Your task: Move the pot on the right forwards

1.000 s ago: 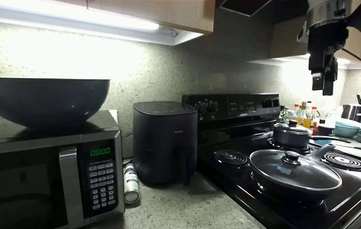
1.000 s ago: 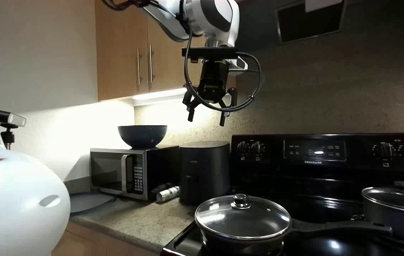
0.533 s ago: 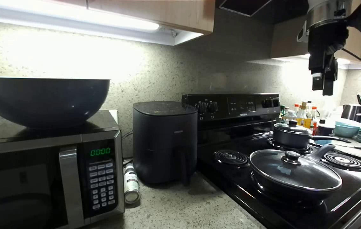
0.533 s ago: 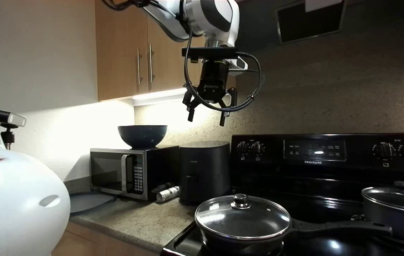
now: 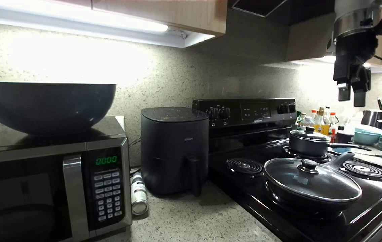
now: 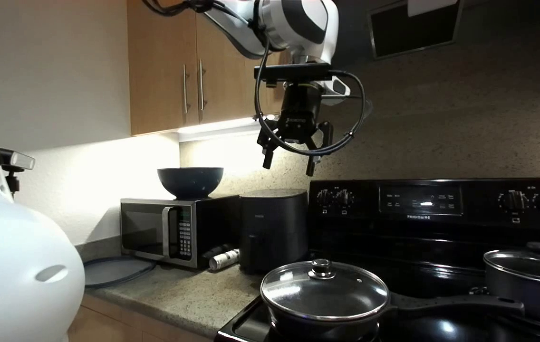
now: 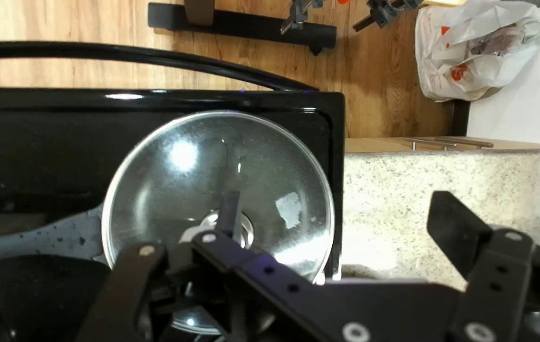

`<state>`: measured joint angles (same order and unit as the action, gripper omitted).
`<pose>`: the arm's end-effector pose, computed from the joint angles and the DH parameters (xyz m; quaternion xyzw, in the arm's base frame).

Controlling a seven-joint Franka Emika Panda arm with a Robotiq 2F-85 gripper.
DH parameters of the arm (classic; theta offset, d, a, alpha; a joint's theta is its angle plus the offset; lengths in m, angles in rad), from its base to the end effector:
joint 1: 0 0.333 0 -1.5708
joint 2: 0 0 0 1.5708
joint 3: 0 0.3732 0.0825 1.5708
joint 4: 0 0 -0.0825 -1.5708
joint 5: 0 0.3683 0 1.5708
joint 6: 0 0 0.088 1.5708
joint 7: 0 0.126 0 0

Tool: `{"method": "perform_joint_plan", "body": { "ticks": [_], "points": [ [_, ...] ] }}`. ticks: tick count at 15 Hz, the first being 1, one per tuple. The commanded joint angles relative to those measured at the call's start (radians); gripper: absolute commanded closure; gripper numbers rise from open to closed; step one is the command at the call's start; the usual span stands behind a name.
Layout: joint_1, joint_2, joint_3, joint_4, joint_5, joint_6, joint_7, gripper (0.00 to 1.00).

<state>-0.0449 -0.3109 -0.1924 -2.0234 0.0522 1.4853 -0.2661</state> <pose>0.3871 -0.0988 0.5986 -0.9915 -0.0213 0.0989 0.0818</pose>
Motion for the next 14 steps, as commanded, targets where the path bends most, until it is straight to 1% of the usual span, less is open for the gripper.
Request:
{"method": "perform_joint_plan", "body": {
  "ticks": [1,4,6,7,9,12,13,14],
  "points": [
    [-0.081,-0.005,-0.053,-0.064,0.031,0.001,0.050,0.00],
    [-0.150,-0.008,-0.117,-0.113,0.035,0.003,0.064,0.00],
    [-0.188,-0.007,-0.158,-0.130,0.072,-0.007,0.069,0.00],
    [-0.171,0.005,-0.134,-0.106,0.031,-0.002,0.030,0.00],
    [-0.196,0.006,-0.161,-0.118,0.051,-0.002,0.030,0.00],
    [-0.197,0.005,-0.157,-0.118,0.058,-0.002,0.036,0.00],
    [-0.195,0.000,-0.137,-0.128,0.050,0.048,0.078,0.00],
    [-0.201,0.008,-0.132,-0.129,0.063,0.097,0.123,0.00]
  ]
}}
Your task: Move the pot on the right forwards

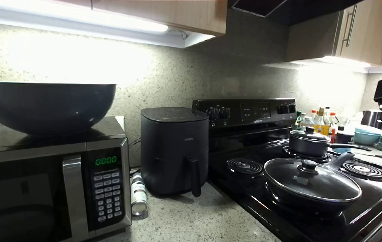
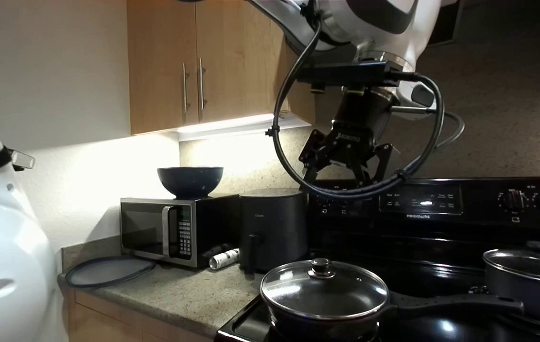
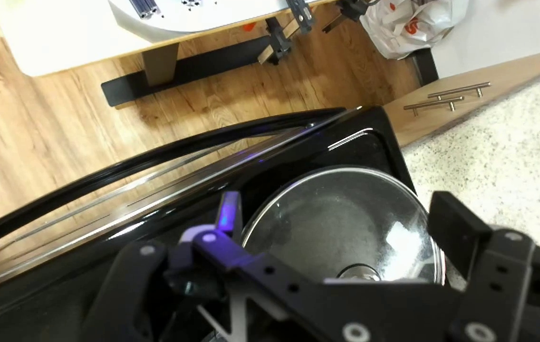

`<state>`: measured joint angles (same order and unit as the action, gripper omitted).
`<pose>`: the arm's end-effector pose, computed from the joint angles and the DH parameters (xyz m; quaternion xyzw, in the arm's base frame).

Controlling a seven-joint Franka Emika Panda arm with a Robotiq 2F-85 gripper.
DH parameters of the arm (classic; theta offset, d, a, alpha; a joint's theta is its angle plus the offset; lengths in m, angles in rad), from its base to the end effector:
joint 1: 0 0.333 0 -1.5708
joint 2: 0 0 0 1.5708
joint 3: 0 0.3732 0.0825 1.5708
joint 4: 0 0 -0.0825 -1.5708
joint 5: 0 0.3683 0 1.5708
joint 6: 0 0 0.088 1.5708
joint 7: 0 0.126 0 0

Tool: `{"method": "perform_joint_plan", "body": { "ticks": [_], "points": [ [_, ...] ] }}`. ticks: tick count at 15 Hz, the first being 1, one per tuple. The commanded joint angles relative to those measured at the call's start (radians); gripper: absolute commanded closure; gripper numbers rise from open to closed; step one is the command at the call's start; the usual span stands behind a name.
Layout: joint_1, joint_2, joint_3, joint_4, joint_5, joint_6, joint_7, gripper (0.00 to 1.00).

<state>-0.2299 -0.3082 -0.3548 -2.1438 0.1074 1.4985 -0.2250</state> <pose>0.3224 -0.2158 0.5429 -0.9648 0.1640 0.1221 0.1652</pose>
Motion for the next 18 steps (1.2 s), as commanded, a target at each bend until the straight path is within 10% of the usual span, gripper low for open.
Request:
{"method": "perform_joint_plan", "body": {
  "ticks": [1,12,18],
  "points": [
    [-0.023,0.021,0.030,-0.006,0.021,0.139,0.133,0.00],
    [-0.173,0.297,-0.115,0.110,0.098,0.325,0.338,0.00],
    [-0.166,0.260,-0.082,0.073,0.055,0.351,0.305,0.00]
  ]
}}
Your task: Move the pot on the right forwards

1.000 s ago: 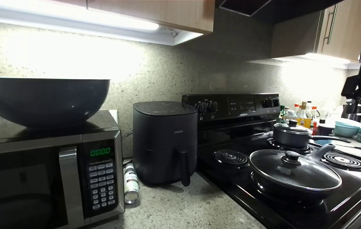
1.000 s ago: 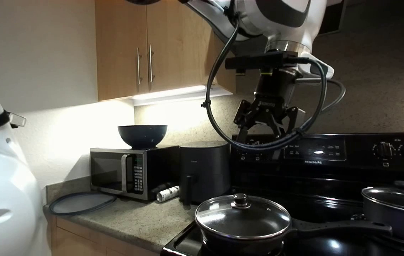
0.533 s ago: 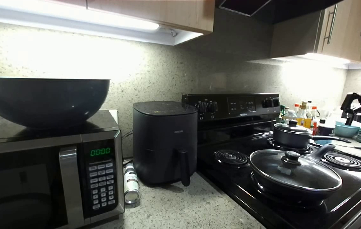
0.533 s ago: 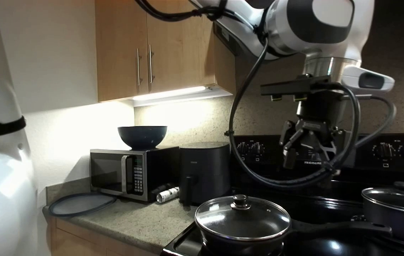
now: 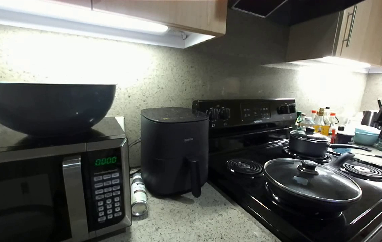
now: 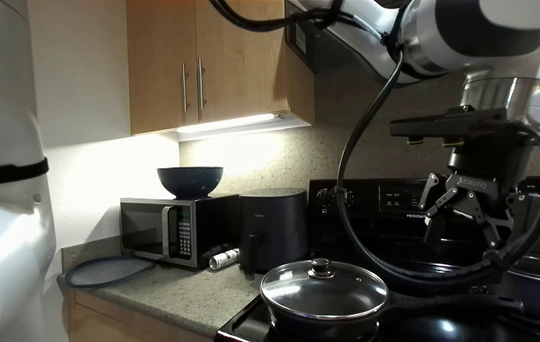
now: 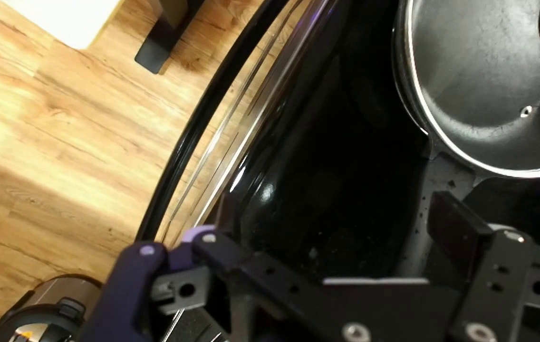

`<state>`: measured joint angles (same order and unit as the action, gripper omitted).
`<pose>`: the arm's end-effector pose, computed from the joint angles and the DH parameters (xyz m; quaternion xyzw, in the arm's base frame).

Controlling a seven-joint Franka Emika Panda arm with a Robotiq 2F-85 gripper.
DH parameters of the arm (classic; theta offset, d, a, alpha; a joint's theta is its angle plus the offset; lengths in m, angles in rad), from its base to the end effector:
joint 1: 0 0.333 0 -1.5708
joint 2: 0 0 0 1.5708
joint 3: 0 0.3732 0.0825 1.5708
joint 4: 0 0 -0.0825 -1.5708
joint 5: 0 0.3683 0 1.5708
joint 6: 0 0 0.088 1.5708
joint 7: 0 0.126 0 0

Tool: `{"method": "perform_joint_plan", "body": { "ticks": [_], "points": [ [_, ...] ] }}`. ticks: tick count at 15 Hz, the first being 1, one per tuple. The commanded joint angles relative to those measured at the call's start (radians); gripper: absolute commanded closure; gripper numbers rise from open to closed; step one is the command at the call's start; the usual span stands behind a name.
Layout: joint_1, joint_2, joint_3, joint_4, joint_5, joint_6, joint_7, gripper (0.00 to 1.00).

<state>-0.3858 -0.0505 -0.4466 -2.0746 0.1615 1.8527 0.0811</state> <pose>0.3440 -0.3594 0.4826 -0.8780 0.4626 0.0504 0.1123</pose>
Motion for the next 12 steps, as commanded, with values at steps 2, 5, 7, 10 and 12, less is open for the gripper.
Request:
{"method": "perform_joint_plan", "body": {
  "ticks": [2,5,7,10,12],
  "points": [
    [-0.011,0.016,0.011,0.016,-0.014,-0.001,-0.003,0.00],
    [-0.029,0.103,-0.007,0.092,-0.043,0.009,-0.027,0.00],
    [-0.045,0.158,-0.019,0.140,-0.062,0.022,-0.054,0.00],
    [-0.080,0.257,-0.028,0.226,-0.087,0.046,-0.129,0.00],
    [-0.110,0.321,-0.024,0.292,-0.042,0.002,-0.104,0.00]
  ]
}}
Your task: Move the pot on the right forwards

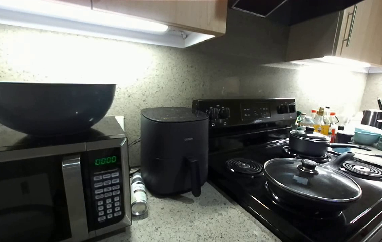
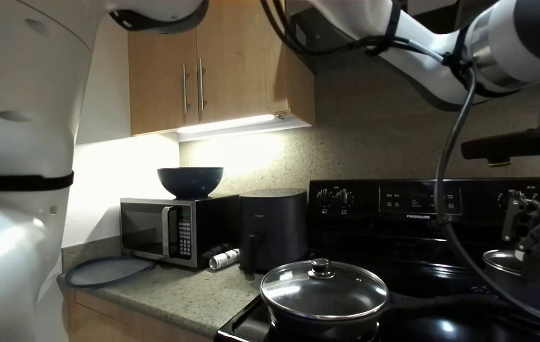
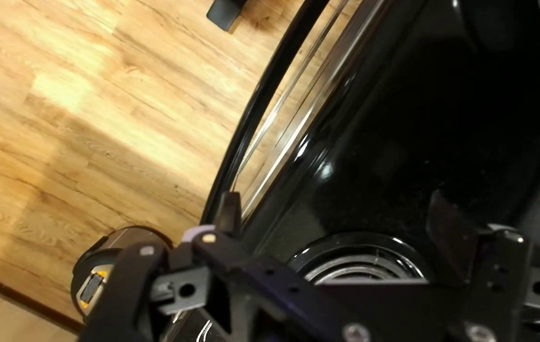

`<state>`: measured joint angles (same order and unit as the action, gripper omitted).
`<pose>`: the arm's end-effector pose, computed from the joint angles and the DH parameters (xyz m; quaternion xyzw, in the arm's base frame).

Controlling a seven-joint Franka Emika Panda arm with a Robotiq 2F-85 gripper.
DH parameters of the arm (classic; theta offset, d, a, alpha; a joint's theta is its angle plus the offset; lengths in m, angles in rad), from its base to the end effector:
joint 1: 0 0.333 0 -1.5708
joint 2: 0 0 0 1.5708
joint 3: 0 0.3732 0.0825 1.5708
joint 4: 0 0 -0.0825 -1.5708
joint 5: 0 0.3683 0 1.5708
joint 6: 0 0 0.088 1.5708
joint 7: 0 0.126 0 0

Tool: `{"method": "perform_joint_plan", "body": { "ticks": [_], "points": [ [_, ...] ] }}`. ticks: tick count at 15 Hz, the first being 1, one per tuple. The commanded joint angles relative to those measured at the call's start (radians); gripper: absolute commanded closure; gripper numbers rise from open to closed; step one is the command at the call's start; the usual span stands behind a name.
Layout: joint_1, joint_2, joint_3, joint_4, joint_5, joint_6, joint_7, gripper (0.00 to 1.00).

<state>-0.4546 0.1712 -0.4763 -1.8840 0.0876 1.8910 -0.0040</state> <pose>0.3594 -0.4470 0.4596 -0.8847 0.4607 0.0636 0.0335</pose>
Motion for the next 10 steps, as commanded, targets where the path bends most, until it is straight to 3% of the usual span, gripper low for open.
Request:
{"method": "perform_joint_plan", "body": {
  "ticks": [1,7,10],
  "points": [
    [-0.027,0.032,0.015,0.032,0.003,-0.007,0.001,0.00],
    [-0.046,0.102,0.019,0.094,0.010,-0.015,0.002,0.00],
    [-0.055,0.147,0.029,0.138,-0.008,0.048,-0.068,0.00]
  ]
}}
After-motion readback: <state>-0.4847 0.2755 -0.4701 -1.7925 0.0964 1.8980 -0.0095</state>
